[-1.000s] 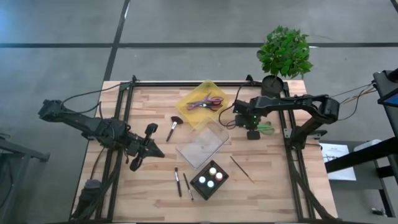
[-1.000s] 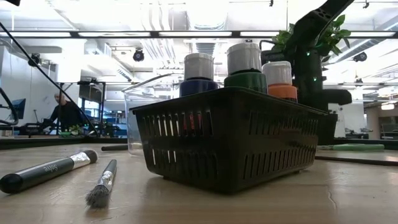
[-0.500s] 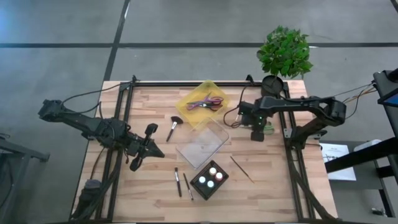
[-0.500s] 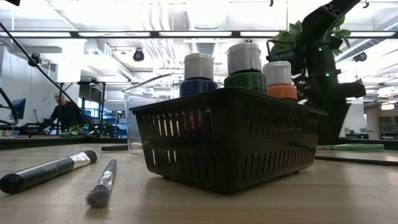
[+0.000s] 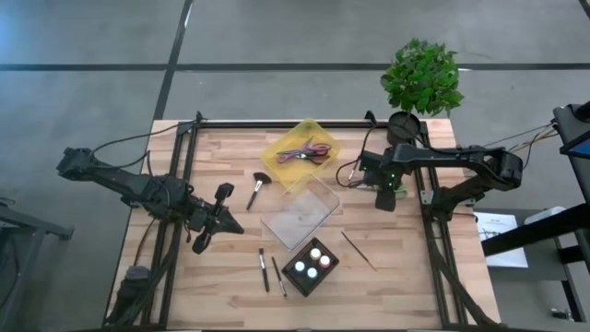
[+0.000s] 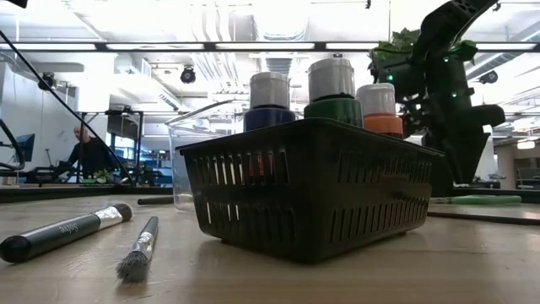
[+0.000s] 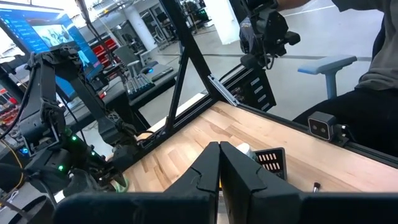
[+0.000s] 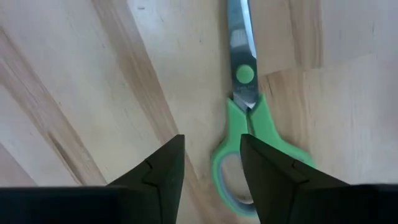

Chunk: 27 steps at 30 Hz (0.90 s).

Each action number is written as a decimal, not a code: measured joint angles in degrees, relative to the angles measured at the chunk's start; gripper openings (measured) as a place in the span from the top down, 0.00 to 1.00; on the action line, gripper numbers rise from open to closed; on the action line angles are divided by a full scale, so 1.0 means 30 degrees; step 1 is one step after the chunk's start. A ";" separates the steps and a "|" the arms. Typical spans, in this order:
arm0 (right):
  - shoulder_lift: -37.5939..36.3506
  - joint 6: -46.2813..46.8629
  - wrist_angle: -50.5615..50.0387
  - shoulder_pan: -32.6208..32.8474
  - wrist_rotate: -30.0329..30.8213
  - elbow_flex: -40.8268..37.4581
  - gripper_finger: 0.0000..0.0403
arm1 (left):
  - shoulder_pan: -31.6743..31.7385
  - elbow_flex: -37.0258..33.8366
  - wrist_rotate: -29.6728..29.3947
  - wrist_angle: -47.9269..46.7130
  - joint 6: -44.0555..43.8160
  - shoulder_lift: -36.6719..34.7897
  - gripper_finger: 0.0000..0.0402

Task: Pick & Place Paint Supplies
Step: Put the green scissors into the yellow transparent bin

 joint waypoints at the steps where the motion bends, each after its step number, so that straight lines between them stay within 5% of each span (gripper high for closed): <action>1: 0.0058 0.0220 -0.0032 -0.0006 -0.0007 0.0000 0.62 | 0.0001 0.0000 0.0042 -0.0013 -0.0028 -0.0001 0.96; 18: 0.0579 0.3446 -0.0738 -0.0616 0.1008 0.0007 0.62 | -0.0007 -0.0006 0.0055 -0.0028 -0.0057 0.0007 0.96; 27: 0.1472 0.3875 -0.0931 -0.0756 -0.0022 0.0007 0.62 | -0.0007 0.0000 0.0106 -0.0028 -0.0057 -0.0001 0.96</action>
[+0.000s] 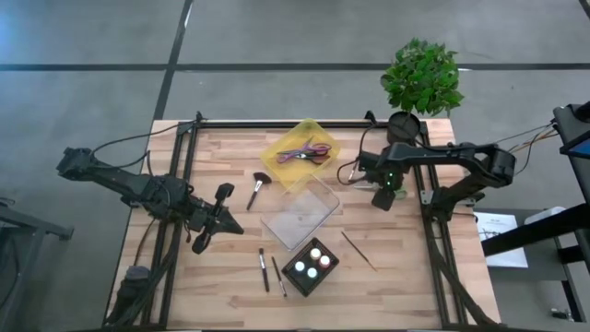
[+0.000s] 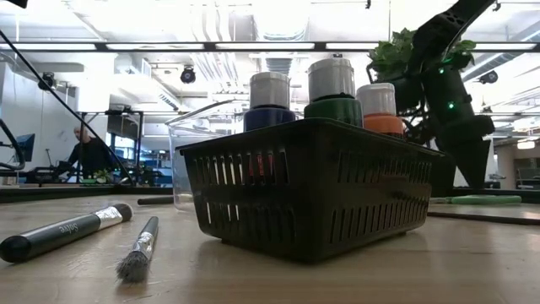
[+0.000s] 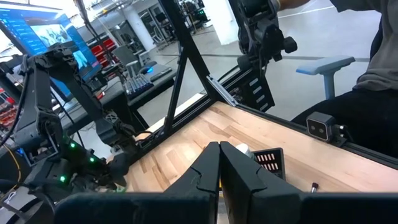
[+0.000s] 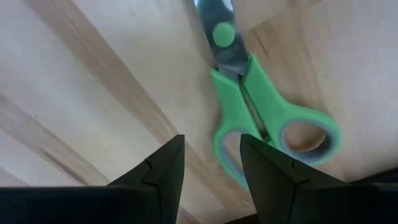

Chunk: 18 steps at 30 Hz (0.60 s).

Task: Pick & Place Paint Supplies
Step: Put the green scissors into the yellow transparent bin

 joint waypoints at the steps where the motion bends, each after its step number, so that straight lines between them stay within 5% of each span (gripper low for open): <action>1: 0.0241 -0.0007 -0.0027 0.0000 0.0000 0.0000 0.62 | 0.0001 -0.0001 0.0002 0.0000 0.0000 0.0001 0.96; 18: 0.2618 -0.0909 0.0021 -0.0007 -0.0726 -0.0044 0.62 | 0.0007 0.0000 0.0009 -0.0088 0.0000 0.0000 0.96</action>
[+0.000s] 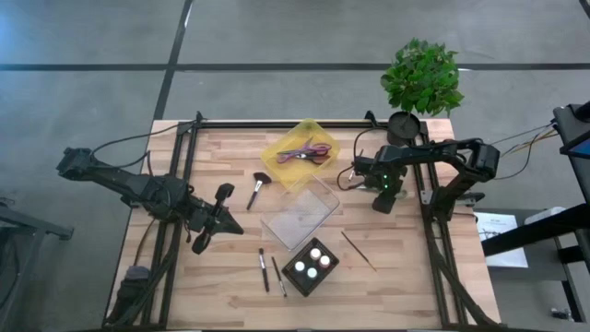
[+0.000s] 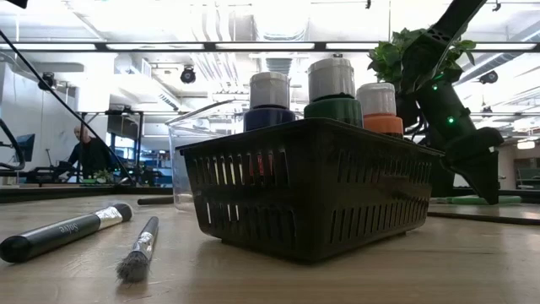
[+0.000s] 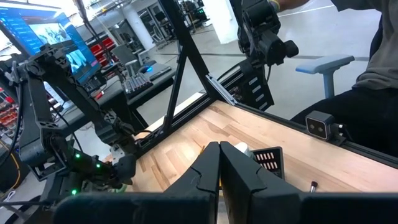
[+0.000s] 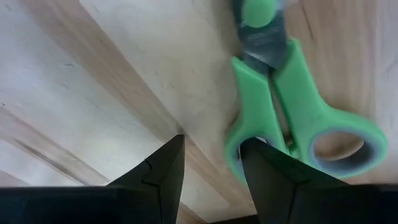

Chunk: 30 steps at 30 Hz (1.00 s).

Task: Pick & Place Paint Supplies
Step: Put the green scissors into the yellow transparent bin

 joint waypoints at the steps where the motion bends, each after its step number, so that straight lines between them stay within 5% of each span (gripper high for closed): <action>1: 0.0027 -0.0092 0.0021 0.0000 -0.0038 0.0000 0.62 | -0.0006 -0.0004 0.0000 -0.0007 0.0000 0.0003 0.96; 7: 0.0437 -0.0618 0.0086 -0.0015 -0.0167 0.0030 0.66 | -0.0007 -0.0007 0.0007 -0.0007 0.0000 0.0007 0.96; 16: 0.0812 -0.1251 0.0099 -0.0013 0.0464 0.0018 0.94 | -0.0001 -0.0001 0.0092 -0.0007 -0.0008 0.0001 0.96; 30: -0.0912 -0.1590 0.0604 0.0813 -0.0887 0.0057 0.97 | -0.0002 -0.0002 0.0133 -0.0007 0.0007 0.0000 0.96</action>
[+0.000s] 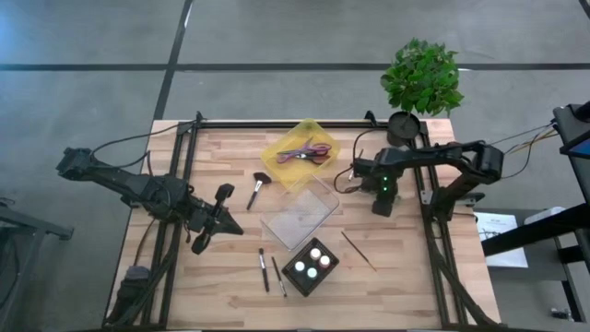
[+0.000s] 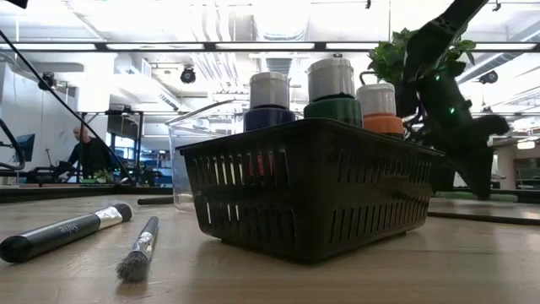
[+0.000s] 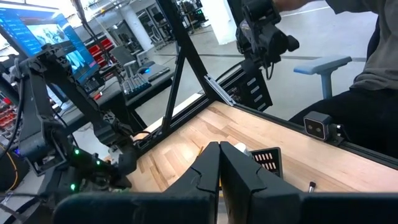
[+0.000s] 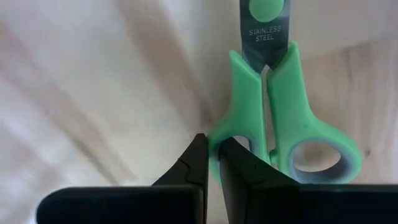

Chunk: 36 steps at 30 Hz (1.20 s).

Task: Pick & Place Paint Supplies
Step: Put the green scissors into the yellow transparent bin

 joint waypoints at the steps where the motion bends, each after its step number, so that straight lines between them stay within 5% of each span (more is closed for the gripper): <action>1: -0.0251 0.0004 -0.0177 0.0096 -0.0171 0.0005 0.97 | -0.0005 0.0002 0.0005 0.0000 0.0000 0.0000 0.96; 24: -0.6286 0.1935 -0.3004 0.3486 0.0291 0.2956 0.97 | 0.0002 0.0002 -0.0053 0.0019 0.0202 0.0007 0.96; 29: -0.5440 -0.0048 -0.2960 0.3229 0.2053 0.6035 0.97 | -0.0005 -0.0003 -0.0039 0.0277 0.0204 0.0007 0.96; 36: -0.1049 -0.4379 -0.2598 0.2140 0.2304 1.1628 0.97 | -0.0005 -0.0005 0.0012 0.0238 0.0182 0.0007 0.96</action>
